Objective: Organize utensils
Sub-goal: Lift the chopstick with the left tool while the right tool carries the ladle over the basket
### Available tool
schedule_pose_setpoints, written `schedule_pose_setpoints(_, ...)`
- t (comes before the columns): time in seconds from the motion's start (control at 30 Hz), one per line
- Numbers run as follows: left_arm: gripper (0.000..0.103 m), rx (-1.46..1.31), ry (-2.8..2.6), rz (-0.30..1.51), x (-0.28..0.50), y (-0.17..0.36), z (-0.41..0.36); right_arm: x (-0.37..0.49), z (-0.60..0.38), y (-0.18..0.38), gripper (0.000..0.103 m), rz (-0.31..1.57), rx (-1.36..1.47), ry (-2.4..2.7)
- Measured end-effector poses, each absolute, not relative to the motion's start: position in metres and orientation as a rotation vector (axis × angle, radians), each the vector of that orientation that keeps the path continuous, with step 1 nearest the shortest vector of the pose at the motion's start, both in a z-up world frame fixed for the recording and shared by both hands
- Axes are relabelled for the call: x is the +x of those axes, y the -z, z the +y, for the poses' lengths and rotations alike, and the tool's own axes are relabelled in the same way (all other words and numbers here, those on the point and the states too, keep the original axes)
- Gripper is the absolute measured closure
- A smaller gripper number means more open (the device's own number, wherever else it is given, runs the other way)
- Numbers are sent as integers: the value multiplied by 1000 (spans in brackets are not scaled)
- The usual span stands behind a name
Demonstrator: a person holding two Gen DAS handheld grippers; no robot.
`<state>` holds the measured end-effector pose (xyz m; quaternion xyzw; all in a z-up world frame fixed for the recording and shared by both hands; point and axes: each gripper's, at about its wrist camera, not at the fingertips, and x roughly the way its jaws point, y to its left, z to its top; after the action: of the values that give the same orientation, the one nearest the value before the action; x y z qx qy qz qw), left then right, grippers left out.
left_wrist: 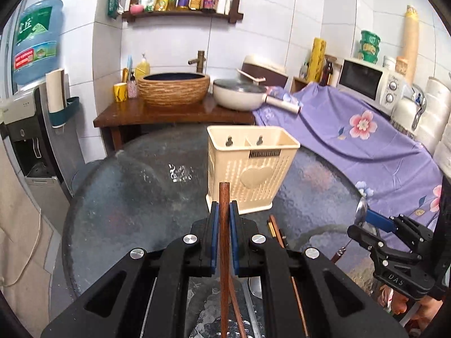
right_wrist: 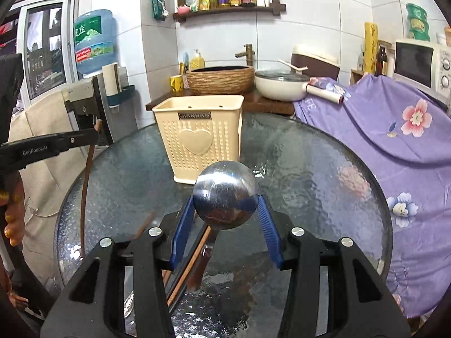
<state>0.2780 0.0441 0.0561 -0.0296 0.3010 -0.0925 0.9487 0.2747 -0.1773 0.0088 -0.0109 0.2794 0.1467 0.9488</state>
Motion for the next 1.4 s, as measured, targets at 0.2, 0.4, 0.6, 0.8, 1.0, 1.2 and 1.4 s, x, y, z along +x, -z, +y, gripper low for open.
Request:
schedule_pose_setpoints(0.2, 95, -83, 182, 585, 272, -65, 49, 271, -175, -17, 56, 550, -34, -303)
schedule_pose_setpoints(0.4, 95, -84, 186, 554, 267, -78, 50, 269, -173, -28, 56, 532, -48, -310)
schedule_pose_setpoints(0.6, 95, -90, 189, 539, 269, -84, 50, 275, -171, -36, 56, 523, -54, -315)
schedule_pose_setpoints(0.8, 96, -92, 201, 511, 273, -100, 47, 285, -170, -45, 56, 531, -42, -341)
schedule_pose_setpoints(1.0, 96, -93, 218, 467, 290, -137, 41, 311, -166, -75, 56, 513, -34, -357)
schedule_pose_setpoints(1.2, 96, -106, 238, 403, 313, -199, 37, 348, -160, -131, 56, 446, -33, -338)
schedule_pose_setpoints(1.4, 96, -94, 178, 311, 345, -250, 31, 399, -156, -178, 56, 404, -11, -281)
